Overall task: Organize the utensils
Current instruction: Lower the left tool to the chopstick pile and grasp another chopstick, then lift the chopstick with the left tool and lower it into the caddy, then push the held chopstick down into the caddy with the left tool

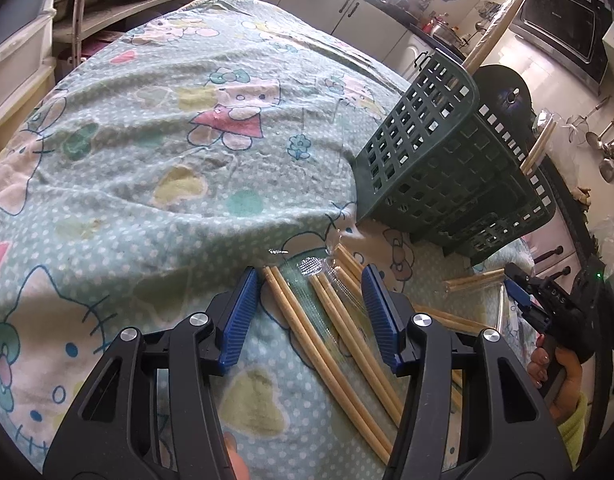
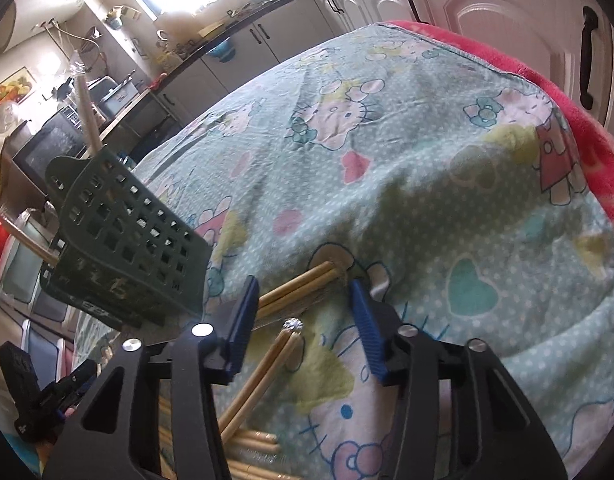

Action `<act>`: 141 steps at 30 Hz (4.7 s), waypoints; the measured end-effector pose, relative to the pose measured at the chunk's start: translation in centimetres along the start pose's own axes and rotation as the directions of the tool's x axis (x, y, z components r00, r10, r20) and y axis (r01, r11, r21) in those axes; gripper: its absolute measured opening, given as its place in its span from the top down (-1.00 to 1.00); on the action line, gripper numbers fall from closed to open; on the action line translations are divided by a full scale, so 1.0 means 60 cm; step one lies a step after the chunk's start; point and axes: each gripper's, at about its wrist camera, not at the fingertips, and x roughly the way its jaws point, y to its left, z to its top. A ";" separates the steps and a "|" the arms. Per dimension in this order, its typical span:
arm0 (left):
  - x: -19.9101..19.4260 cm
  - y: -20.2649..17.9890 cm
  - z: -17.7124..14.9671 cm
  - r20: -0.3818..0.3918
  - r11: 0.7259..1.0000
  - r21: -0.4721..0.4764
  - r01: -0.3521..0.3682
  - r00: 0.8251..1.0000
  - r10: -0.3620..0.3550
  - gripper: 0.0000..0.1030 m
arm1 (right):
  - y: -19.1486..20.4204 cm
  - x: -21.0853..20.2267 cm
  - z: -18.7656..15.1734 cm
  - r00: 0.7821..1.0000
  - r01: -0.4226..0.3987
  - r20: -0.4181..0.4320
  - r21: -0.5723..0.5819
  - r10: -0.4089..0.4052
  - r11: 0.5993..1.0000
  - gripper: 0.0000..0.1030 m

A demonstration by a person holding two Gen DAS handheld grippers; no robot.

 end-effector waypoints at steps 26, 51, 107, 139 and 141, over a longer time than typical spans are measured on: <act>-0.001 0.018 0.010 0.006 1.000 -0.022 -0.015 1.000 0.015 0.86 | 0.003 -0.044 0.019 0.989 -0.053 0.140 0.012 0.051 0.999 0.83; -0.129 -0.107 0.046 0.211 0.986 0.149 0.078 0.971 -0.109 0.95 | 0.173 -0.201 -0.002 0.933 -0.098 0.288 -0.374 0.216 0.922 0.88; -0.276 -0.305 0.171 0.461 0.925 0.365 0.106 0.842 -0.279 0.96 | 0.281 -0.354 0.058 0.796 -0.086 0.464 -0.548 0.388 0.832 0.89; -0.184 -0.323 0.226 0.530 0.942 0.335 -0.014 0.830 -0.176 0.96 | 0.309 -0.288 0.124 0.805 -0.015 0.493 -0.541 0.331 0.841 0.89; -0.174 -0.322 0.225 0.524 0.942 0.336 -0.018 0.834 -0.171 0.96 | 0.307 -0.279 0.122 0.812 -0.017 0.485 -0.537 0.326 0.843 0.89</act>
